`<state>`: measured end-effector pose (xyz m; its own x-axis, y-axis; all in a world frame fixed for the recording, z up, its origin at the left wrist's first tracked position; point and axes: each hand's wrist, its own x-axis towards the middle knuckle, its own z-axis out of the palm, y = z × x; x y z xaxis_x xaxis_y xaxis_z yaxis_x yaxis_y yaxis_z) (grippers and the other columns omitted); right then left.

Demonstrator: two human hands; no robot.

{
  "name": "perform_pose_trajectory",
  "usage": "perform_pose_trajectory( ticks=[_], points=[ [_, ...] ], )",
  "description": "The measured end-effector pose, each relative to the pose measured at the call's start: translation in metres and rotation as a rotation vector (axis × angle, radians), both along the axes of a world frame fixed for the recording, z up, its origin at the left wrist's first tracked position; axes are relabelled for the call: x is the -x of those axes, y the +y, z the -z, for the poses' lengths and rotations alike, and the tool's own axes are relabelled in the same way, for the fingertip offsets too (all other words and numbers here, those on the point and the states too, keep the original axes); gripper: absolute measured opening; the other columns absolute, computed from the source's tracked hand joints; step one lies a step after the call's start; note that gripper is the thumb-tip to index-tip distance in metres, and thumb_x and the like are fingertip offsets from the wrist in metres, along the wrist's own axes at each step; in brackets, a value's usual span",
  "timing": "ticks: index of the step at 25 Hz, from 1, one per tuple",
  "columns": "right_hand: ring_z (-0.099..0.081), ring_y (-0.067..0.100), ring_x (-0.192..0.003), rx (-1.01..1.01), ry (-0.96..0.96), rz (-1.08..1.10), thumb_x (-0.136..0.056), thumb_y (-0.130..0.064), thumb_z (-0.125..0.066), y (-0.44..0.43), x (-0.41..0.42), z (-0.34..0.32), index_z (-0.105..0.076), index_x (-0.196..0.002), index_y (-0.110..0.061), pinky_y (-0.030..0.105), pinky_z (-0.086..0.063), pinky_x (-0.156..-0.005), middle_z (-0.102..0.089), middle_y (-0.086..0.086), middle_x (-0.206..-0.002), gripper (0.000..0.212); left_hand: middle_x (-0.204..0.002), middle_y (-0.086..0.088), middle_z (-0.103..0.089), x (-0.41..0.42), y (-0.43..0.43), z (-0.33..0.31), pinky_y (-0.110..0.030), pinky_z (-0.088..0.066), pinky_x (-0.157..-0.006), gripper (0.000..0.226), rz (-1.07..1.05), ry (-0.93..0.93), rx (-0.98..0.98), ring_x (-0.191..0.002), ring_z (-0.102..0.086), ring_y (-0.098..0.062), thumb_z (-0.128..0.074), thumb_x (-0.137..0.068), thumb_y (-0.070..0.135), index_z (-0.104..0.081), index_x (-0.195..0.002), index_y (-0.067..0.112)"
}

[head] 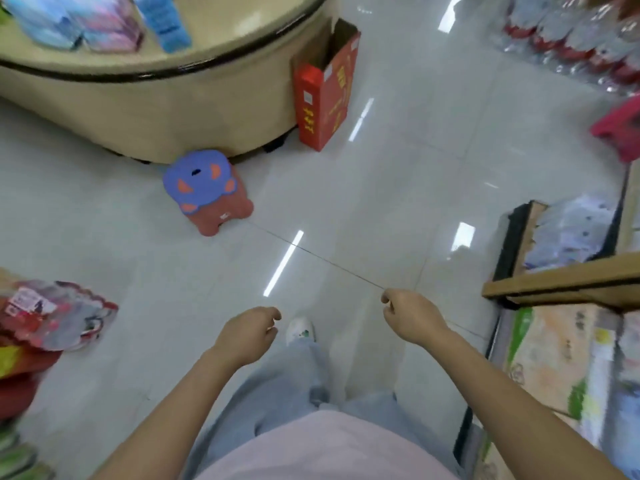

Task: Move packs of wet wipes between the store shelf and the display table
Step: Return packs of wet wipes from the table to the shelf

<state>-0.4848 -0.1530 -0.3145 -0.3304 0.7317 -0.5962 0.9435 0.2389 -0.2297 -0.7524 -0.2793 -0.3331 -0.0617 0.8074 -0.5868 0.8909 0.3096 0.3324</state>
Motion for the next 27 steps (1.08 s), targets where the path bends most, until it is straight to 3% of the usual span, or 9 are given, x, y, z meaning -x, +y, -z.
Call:
perform_pose_trajectory(
  ticks=[3, 9, 14, 21, 25, 27],
  points=[
    [-0.058, 0.030, -0.105, 0.036, -0.074, 0.000, -0.093, -0.017, -0.039, 0.047, 0.036, 0.003, -0.053, -0.123, -0.014, 0.033, -0.046, -0.082, -0.060, 0.009, -0.120, 0.033, -0.122, -0.001, -0.061, 0.048, 0.061, -0.009, -0.029, -0.045, -0.088, 0.034, -0.045, -0.038, 0.025, -0.108, -0.057, -0.019, -0.044, -0.096, 0.024, -0.052, -0.129, 0.018],
    [-0.059, 0.026, -0.100, 0.095, -0.151, 0.060, -0.092, -0.019, -0.041, 0.141, 0.062, 0.024, -0.054, -0.121, -0.015, 0.031, -0.048, -0.077, -0.063, 0.007, -0.113, 0.032, -0.113, 0.001, -0.063, 0.115, 0.194, -0.032, -0.031, -0.047, -0.085, 0.030, -0.183, -0.106, -0.120, -0.098, -0.059, -0.018, -0.049, -0.094, 0.024, -0.057, -0.122, 0.018],
    [-0.058, 0.026, -0.106, 0.135, -0.177, -0.054, -0.092, -0.021, -0.042, 0.274, 0.121, 0.040, -0.053, -0.123, -0.015, 0.032, -0.048, -0.084, -0.061, 0.008, -0.120, 0.033, -0.110, 0.003, -0.063, 0.171, 0.299, -0.023, -0.039, -0.049, -0.089, 0.028, -0.314, -0.108, -0.112, -0.098, -0.060, -0.018, -0.050, -0.093, 0.026, -0.057, -0.120, 0.020],
    [-0.056, 0.033, -0.108, -0.023, -0.080, -0.445, -0.093, -0.013, -0.039, 0.469, 0.313, -0.003, -0.052, -0.121, -0.010, 0.035, -0.046, -0.083, -0.058, 0.013, -0.122, 0.031, -0.113, -0.001, -0.064, 0.238, 0.375, -0.022, -0.027, -0.046, -0.083, 0.030, -0.614, -0.138, -0.013, -0.099, -0.060, -0.019, -0.051, -0.094, 0.021, -0.057, -0.122, 0.016],
    [-0.059, 0.037, -0.098, -0.105, 0.072, -0.604, -0.092, -0.016, -0.042, 0.527, 0.439, -0.022, -0.055, -0.110, -0.007, 0.034, -0.043, -0.072, -0.062, 0.017, -0.111, 0.024, -0.112, -0.001, -0.066, 0.290, 0.396, -0.011, -0.032, -0.048, -0.086, 0.027, -0.806, -0.151, 0.008, -0.100, -0.060, -0.020, -0.053, -0.091, 0.022, -0.060, -0.117, 0.018],
    [-0.061, 0.037, -0.096, -0.112, 0.126, -0.675, -0.092, -0.016, -0.043, 0.545, 0.493, -0.030, -0.056, -0.109, -0.006, 0.037, -0.048, -0.074, -0.063, 0.019, -0.109, 0.025, -0.112, -0.001, -0.065, 0.326, 0.416, -0.008, -0.036, -0.047, -0.091, 0.030, -0.930, -0.165, -0.041, -0.101, -0.061, -0.021, -0.053, -0.091, 0.021, -0.059, -0.120, 0.017]
  ],
)
